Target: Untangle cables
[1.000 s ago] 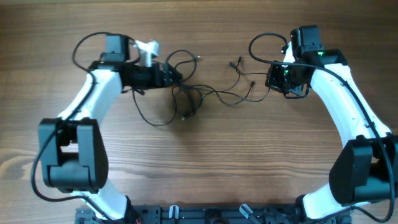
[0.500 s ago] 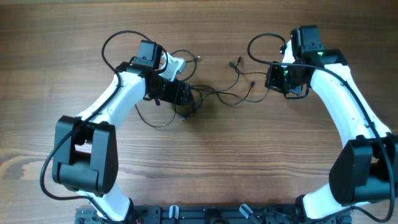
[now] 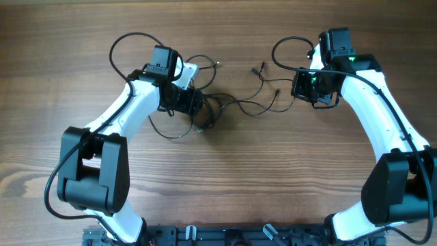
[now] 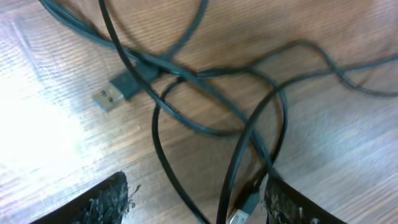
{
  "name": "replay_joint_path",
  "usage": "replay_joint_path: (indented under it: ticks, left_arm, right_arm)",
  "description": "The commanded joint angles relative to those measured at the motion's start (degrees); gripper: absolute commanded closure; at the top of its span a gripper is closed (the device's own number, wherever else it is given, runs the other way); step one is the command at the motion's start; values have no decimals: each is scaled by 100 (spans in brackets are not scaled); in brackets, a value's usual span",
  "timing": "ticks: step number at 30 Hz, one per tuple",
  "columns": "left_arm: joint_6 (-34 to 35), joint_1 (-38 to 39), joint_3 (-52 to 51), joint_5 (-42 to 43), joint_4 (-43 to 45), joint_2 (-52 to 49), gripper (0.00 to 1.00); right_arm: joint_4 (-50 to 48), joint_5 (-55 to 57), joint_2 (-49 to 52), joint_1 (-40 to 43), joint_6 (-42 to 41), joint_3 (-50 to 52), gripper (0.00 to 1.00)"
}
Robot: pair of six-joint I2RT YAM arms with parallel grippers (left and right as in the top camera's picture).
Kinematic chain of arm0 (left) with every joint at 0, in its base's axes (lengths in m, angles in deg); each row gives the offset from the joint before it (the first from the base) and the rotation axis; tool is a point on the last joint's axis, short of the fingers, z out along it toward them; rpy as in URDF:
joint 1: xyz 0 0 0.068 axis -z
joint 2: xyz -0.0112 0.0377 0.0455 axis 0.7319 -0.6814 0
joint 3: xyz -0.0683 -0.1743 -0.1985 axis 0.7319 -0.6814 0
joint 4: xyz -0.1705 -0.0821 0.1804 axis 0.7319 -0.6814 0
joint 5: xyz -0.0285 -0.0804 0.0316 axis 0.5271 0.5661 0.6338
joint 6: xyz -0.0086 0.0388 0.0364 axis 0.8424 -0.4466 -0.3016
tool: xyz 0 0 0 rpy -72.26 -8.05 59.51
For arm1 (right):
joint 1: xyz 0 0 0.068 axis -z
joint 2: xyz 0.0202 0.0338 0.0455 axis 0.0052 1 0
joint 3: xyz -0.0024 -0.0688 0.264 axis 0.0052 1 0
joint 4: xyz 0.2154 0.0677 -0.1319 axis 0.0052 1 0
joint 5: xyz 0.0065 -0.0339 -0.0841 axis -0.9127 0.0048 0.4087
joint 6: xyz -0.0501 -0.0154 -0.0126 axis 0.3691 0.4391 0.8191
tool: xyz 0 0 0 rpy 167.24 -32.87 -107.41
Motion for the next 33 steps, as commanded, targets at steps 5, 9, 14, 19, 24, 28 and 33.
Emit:
replay_joint_path:
  ticks: [5,9,14,19,24,28,33]
  left_arm:
    - [-365,26,-105,-74,35,-39,81]
    - [-352,24,-105,-74,195,-39,96]
    - [374,-20,-105,-728,442,-39,96]
    - [2264,-306,-105,-2868,433,-39,95]
    - [3108,-861,-105,-2892,238,-39,92]
    - [3158,-1241,-105,-2302,184,-39,93]
    - [3158,-1462,-105,-2033,149,-39,93]
  right_arm:
    - [-87,-116,-98,2,-208,-37,94]
    - [-144,-225,-98,2,-205,-37,96]
    - [46,-468,-166,2,-219,-87,96]
    - [254,-85,-870,2,-164,-636,96]
    - [321,-63,-1808,2,-33,-1786,96]
    - [129,271,-2398,2,-37,-2428,96]
    - [-503,1300,-3121,2,-46,-2774,96]
